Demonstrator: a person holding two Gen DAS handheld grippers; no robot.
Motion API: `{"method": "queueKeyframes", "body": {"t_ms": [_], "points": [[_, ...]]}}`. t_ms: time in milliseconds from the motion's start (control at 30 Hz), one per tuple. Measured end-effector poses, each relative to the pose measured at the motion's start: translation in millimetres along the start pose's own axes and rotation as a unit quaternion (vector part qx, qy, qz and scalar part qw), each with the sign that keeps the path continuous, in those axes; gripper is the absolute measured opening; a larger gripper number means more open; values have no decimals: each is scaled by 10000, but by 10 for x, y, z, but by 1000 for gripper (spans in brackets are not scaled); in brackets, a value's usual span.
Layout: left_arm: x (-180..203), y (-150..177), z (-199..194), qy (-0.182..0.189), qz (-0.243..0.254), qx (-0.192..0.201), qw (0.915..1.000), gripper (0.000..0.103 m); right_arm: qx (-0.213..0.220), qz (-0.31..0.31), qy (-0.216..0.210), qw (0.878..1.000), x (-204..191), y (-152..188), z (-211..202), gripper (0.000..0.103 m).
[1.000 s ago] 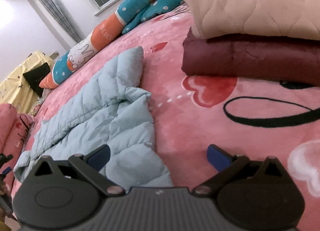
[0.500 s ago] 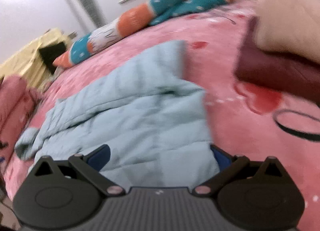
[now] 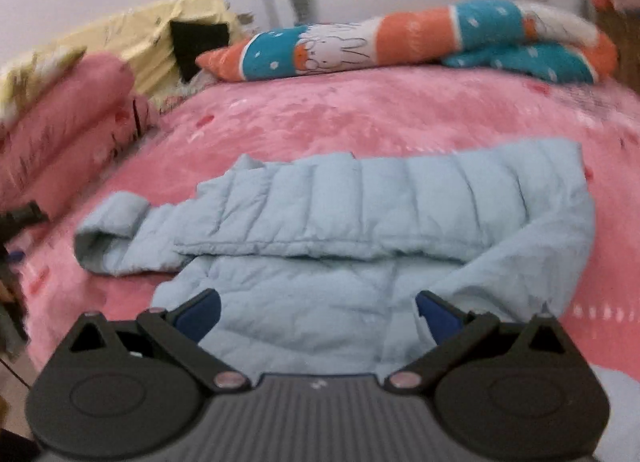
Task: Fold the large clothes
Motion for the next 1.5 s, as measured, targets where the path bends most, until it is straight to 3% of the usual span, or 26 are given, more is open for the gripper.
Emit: {"method": "queueKeyframes", "body": {"t_ms": [333,600,767,1000,1100,1200,1500], "points": [[-109,-9,118,184,-383,-324,9986,99,95,-536,940,9941,-179,-21,-18,102],[-46,14,83,331,-348,-329,9983,100,74,319,1673,9854,567,431,-478,102],[70,39,13,471,-217,-242,9984,101,-19,1095,2096,9716,1156,692,-654,102],[232,104,-28,565,24,-193,9982,101,-547,1722,2006,9629,1612,995,-528,102],[284,125,-12,561,109,-217,9981,102,-827,1876,1576,9660,1669,1082,-485,101],[335,140,0,610,137,-232,9978,102,-989,1646,1477,9702,1594,1067,-507,102],[357,139,-2,692,275,-146,9971,103,-1051,1493,1900,9647,1510,1159,-676,100]]}}
Point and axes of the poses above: each gripper's, at about its wrist camera, not at the fingertips, and z roughly the way its jaws point, x to its right, y to its underside, the point moved 1 cm from there along z, roughly the way its jaws point, and after that the axes turned 7 degrees about -x, right-handed, at the moved point
